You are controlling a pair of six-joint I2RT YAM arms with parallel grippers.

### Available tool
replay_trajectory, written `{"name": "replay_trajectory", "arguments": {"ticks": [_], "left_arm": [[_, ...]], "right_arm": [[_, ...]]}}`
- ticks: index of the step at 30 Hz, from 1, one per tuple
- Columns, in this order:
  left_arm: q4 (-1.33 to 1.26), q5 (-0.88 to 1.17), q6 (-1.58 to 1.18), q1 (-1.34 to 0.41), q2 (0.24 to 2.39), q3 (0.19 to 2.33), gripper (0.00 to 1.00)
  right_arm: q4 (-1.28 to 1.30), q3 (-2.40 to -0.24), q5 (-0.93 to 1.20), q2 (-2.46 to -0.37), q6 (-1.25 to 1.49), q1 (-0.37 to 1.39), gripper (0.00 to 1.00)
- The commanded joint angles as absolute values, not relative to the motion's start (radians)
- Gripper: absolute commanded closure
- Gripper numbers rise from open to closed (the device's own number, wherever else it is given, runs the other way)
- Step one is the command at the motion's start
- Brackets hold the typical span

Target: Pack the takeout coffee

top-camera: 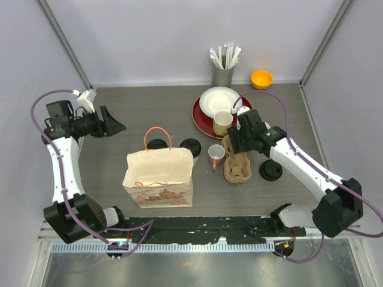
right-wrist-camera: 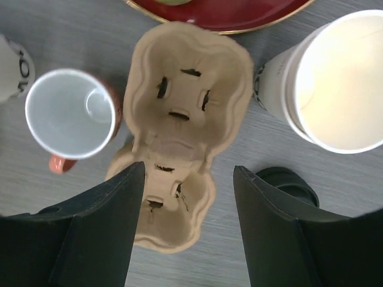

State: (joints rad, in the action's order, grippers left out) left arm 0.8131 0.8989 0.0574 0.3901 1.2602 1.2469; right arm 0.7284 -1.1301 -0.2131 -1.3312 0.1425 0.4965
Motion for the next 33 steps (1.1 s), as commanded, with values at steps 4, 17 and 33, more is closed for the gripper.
{"name": "replay_trajectory", "arguments": {"ticks": [4, 17, 33], "left_arm": [[0.804, 0.922, 0.071, 0.387, 1.232, 1.236, 0.29], [0.805, 0.945, 0.083, 0.387, 1.252, 1.256, 0.29], [0.805, 0.948, 0.095, 0.387, 1.273, 1.264, 0.3]], "right_arm": [[0.419, -0.996, -0.066, -1.15, -0.247, 0.477, 0.34], [0.64, -0.985, 0.264, -1.19, -0.892, 0.45, 0.34], [0.833, -1.086, 0.27, -1.419, -1.104, 0.413, 0.41]]}}
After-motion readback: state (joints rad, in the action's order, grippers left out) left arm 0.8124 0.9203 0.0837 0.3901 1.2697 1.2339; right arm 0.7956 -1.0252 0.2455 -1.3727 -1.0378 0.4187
